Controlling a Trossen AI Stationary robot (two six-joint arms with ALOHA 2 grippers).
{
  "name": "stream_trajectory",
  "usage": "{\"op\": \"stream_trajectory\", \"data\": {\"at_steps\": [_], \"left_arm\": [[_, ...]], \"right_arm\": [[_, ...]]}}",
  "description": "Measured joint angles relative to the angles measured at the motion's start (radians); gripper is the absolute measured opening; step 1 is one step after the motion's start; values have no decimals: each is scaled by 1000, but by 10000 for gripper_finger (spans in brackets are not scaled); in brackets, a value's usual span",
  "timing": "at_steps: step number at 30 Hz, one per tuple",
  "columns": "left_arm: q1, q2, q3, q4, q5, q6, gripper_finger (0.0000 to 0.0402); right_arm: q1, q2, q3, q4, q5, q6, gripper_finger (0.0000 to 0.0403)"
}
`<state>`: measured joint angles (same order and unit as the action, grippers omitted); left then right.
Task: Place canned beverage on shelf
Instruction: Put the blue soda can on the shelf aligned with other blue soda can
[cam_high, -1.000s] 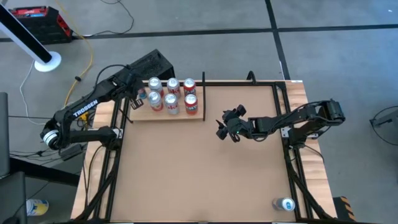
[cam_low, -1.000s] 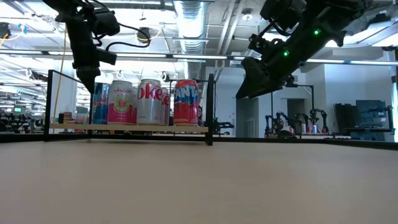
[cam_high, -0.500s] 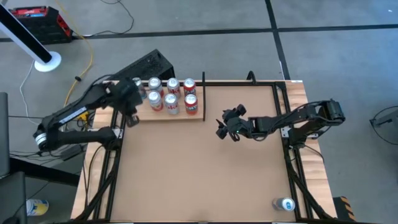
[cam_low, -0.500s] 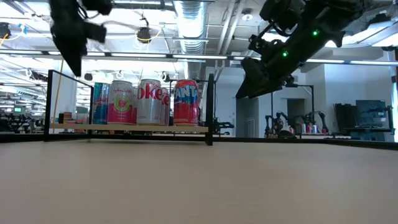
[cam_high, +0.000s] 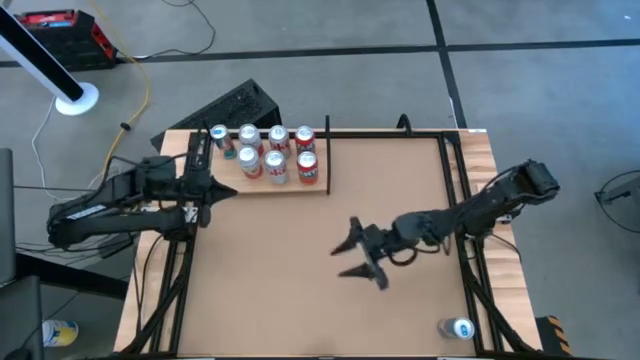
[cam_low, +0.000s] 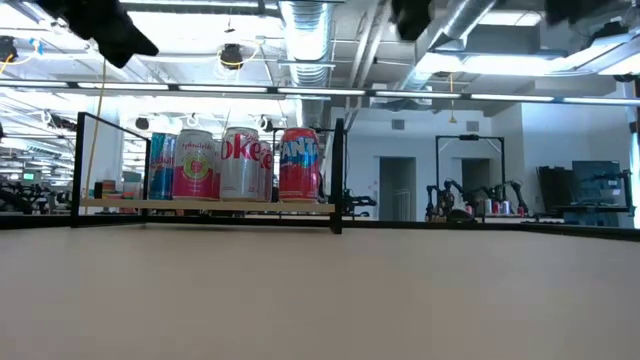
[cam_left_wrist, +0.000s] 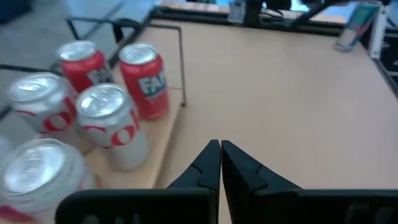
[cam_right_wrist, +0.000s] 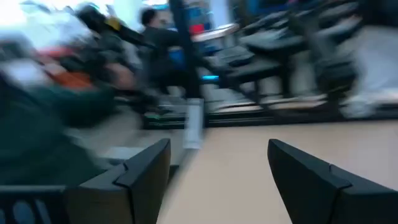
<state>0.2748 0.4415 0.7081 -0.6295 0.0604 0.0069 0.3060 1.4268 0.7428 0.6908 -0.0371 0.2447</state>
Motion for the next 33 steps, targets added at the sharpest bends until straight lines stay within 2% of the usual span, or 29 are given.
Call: {"op": "stream_trajectory", "data": {"at_steps": [3,6,9,12,14,18,22,27,30,33], "left_arm": [[-1,-37,-9,-24,-45,23,0],[-1,-57,-9,-43,-71,72,0],[-1,-59,-9,-41,-75,126,0],[-1,-55,-9,-29,-75,166,0],[-1,-53,-9,-18,-75,193,0],[-1,-45,-9,9,-75,253,0],[-1,-37,-9,18,-75,297,0],[-1,-34,-9,16,-72,303,0],[-1,-34,-9,16,-68,303,0],[-1,-34,-9,16,-68,303,0]], "right_arm": [[38,-68,101,-200,-18,266,290],[80,-109,261,-657,-28,530,290],[128,-92,453,-1157,-28,829,290],[187,-45,628,-1541,-31,1150,290],[232,-1,725,-1721,-53,1344,290],[336,71,863,-1921,-75,1585,290],[454,127,904,-2039,-103,1766,290],[598,187,902,-2089,-243,1970,290],[663,206,903,-2078,-235,2060,290],[688,237,904,-2113,-236,2070,290]]}}
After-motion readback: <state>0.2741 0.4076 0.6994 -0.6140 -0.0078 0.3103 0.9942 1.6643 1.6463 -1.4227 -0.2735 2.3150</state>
